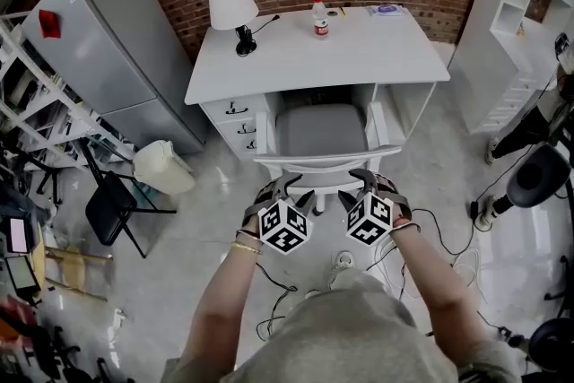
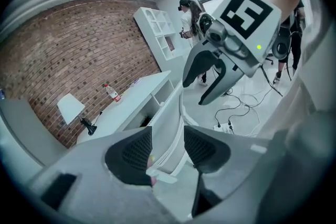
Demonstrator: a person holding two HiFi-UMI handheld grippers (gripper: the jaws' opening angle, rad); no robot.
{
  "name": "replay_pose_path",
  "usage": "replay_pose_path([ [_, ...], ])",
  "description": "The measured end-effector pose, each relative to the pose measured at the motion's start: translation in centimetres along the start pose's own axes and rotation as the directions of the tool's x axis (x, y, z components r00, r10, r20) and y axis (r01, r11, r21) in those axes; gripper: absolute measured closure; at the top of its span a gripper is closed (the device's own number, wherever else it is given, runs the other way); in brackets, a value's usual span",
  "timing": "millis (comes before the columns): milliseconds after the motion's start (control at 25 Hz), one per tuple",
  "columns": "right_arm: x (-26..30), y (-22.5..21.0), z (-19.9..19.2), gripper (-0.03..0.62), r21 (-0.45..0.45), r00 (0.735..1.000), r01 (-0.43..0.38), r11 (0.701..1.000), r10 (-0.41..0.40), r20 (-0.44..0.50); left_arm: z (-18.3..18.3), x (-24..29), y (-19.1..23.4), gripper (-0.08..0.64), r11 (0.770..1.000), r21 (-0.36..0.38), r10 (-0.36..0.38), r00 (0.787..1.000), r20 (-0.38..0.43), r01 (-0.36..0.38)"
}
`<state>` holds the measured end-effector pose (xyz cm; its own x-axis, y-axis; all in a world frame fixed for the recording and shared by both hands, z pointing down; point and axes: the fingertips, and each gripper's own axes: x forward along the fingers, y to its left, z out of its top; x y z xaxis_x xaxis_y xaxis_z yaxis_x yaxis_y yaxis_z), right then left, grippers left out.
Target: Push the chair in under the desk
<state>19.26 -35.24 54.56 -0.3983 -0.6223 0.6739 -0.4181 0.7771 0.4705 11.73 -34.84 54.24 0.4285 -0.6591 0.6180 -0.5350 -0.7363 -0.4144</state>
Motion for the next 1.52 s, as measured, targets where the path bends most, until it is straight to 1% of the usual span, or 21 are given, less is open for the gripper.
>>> replay_pose_path([
  [80,-0.8,0.4,0.3,0.383,0.043,1.0,0.002,0.999,-0.002,0.018,0.0,-0.7,-0.3,0.368,0.999,-0.031,0.009,1.0,0.014,-0.009],
  [200,-1.9,0.7,0.7,0.393,0.114,0.999,0.012,0.993,-0.018,0.05,-0.1,-1.7,-0.4,0.408,0.994,-0.106,0.037,0.998,0.043,-0.033],
  [240,-2.3,0.6,0.9,0.426,0.138,0.997,0.024,0.99,-0.033,0.064,-0.1,-2.0,-0.5,0.422,0.991,-0.128,0.05,0.997,0.053,-0.043],
  [280,-2.7,0.6,1.1,0.477,0.162,0.996,0.038,0.986,-0.051,0.077,-0.1,-2.4,-0.5,0.434,0.988,-0.146,0.067,0.996,0.063,-0.057],
  [320,-3.2,0.7,1.3,0.504,0.185,0.994,0.048,0.982,-0.066,0.089,-0.1,-2.9,-0.6,0.448,0.984,-0.159,0.087,0.994,0.072,-0.075],
  [400,-4.1,1.0,1.6,0.533,0.236,0.99,0.057,0.97,-0.086,0.114,0.0,-3.9,-0.7,0.485,0.977,-0.182,0.129,0.987,0.09,-0.111],
  [560,-6.1,1.5,2.1,0.563,0.347,0.979,0.065,0.936,-0.128,0.161,0.4,-5.5,-1.5,0.511,0.963,-0.23,0.168,0.979,0.112,-0.139],
  [720,-8.0,1.7,2.6,0.575,0.458,0.961,0.071,0.886,-0.185,0.207,0.6,-6.5,-1.9,0.529,0.944,-0.295,0.191,0.974,0.125,-0.148],
  [800,-8.9,2.1,2.8,0.577,0.498,0.954,0.062,0.865,-0.198,0.225,0.8,-7.1,-2.4,0.536,0.934,-0.327,0.198,0.971,0.138,-0.144],
  [960,-10.6,3.1,2.9,0.58,0.537,0.947,0.038,0.843,-0.201,0.249,1.3,-8.8,-3.1,0.546,0.914,-0.379,0.216,0.964,0.157,-0.143],
  [1280,-13.2,5.0,3.5,0.583,0.596,0.924,-0.014,0.803,-0.217,0.313,1.5,-10.6,-5.0,0.549,0.877,-0.468,0.219,0.959,0.18,-0.112],
  [1400,-14.3,5.5,3.5,0.583,0.612,0.919,-0.015,0.791,-0.231,0.32,1.9,-11.5,-5.5,0.549,0.868,-0.484,0.225,0.955,0.192,-0.107],
  [1520,-15.0,6.0,3.2,0.583,0.636,0.912,-0.024,0.771,-0.244,0.33,2.3,-12.5,-6.0,0.549,0.865,-0.489,0.235,0.95,0.207,-0.107],
])
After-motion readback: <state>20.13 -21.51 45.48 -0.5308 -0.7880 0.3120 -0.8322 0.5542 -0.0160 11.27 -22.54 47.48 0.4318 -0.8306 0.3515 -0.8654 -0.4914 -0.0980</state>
